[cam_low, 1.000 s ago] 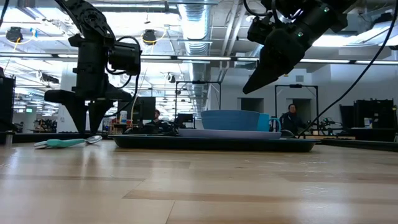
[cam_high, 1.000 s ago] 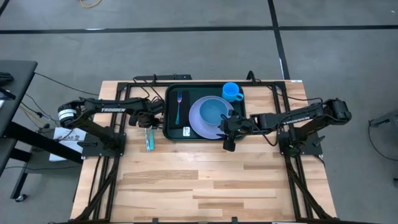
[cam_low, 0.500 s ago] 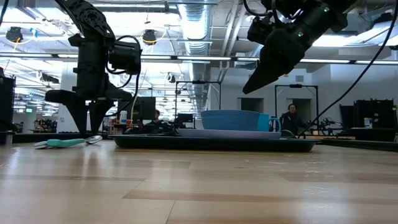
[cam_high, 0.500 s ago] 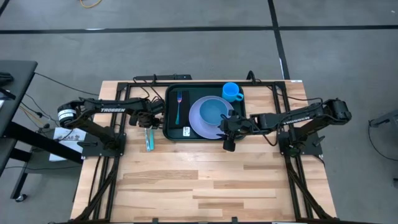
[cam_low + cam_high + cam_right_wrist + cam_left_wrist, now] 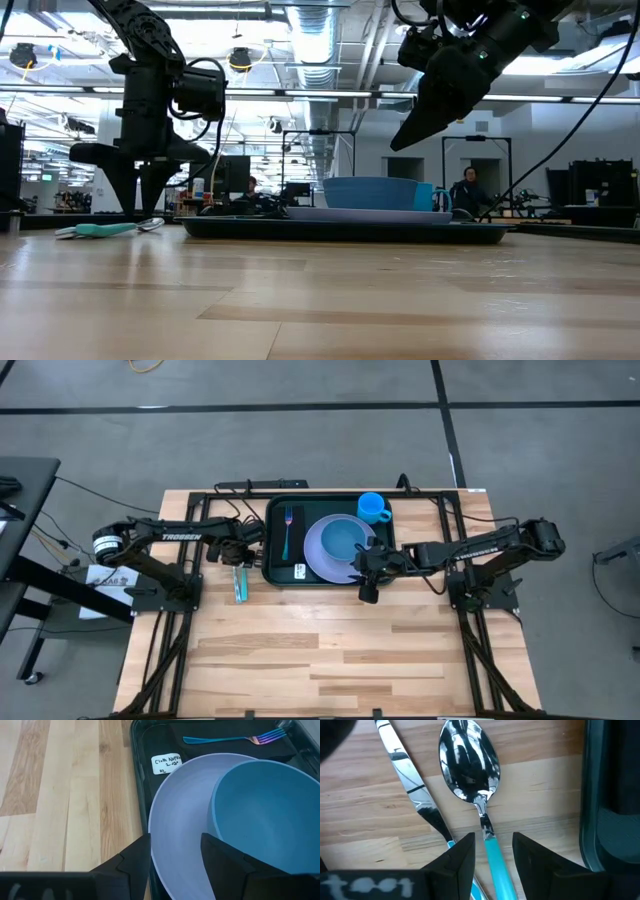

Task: Set up tray
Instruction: Put the green spoon on top of the black napkin to the left side of the violet fork, then put the white-green table knife on top of the black table napkin to right side of the violet fork

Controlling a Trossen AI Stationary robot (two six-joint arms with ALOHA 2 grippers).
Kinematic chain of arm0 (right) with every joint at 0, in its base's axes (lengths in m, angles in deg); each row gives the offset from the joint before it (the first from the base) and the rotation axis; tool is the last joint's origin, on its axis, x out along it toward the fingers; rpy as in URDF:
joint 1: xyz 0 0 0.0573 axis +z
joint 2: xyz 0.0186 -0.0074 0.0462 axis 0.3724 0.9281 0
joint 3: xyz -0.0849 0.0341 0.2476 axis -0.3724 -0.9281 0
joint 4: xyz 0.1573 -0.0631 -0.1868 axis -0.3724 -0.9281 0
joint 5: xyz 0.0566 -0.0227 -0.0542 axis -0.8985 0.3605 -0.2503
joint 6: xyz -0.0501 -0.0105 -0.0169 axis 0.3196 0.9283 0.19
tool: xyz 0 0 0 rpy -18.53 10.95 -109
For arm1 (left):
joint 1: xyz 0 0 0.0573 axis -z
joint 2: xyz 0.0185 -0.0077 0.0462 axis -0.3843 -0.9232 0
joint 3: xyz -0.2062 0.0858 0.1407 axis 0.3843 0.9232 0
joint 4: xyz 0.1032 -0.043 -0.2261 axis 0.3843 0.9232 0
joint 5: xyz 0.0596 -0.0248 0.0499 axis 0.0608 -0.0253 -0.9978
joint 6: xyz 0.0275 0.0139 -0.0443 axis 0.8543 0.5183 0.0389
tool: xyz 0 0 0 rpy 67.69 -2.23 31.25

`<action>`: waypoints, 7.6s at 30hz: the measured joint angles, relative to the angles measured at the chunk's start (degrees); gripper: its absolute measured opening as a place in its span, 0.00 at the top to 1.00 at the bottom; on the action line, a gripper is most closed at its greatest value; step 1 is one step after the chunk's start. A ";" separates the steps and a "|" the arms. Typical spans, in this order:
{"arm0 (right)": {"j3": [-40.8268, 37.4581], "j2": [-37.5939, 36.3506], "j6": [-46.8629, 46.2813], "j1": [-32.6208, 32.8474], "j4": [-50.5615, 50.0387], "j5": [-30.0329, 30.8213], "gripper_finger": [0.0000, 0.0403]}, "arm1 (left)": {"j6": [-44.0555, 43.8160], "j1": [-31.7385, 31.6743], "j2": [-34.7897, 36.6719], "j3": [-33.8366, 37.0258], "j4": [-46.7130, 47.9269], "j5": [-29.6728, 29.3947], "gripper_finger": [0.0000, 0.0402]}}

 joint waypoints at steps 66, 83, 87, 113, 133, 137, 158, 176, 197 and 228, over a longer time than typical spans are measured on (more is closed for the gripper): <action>-0.02 0.00 0.06 0.00 -0.11 -0.02 0.59 | 0.35 -2.90 -0.09 5.18 -8.15 2.21 0.70; -0.02 0.00 0.46 0.00 -0.10 -0.02 0.59 | 2.08 -3.62 -0.07 5.18 -9.07 1.73 0.85; -0.02 0.00 0.46 0.00 -0.11 -0.02 0.59 | 2.67 -3.62 -0.04 5.18 -9.07 1.71 0.90; -0.02 0.00 0.51 0.00 -0.10 -0.02 0.59 | 4.44 -2.64 0.02 0.56 -9.97 2.15 0.97; -0.02 0.00 1.54 -0.01 0.42 0.01 0.59 | 4.54 -6.99 -5.14 -17.66 -1.94 -2.77 0.97; -0.02 0.00 1.99 0.00 0.66 0.00 0.59 | 8.51 -7.18 -13.45 -23.55 -1.29 -2.23 0.97; -0.02 0.00 1.57 0.02 -2.31 0.00 0.59 | 6.47 -10.74 -26.34 -34.60 0.87 -2.04 0.97; -0.02 0.00 1.55 0.00 -2.29 -0.01 0.59 | 5.57 -10.31 -30.56 -34.51 -1.87 -3.13 0.97; -0.02 0.00 1.53 0.02 -2.69 -0.01 0.59 | 5.46 -10.73 -32.63 -34.58 -2.58 -3.95 0.97; -0.02 0.00 1.52 0.02 -2.67 -0.02 0.59 | 9.61 -10.77 -32.87 -34.67 -0.96 -2.24 0.75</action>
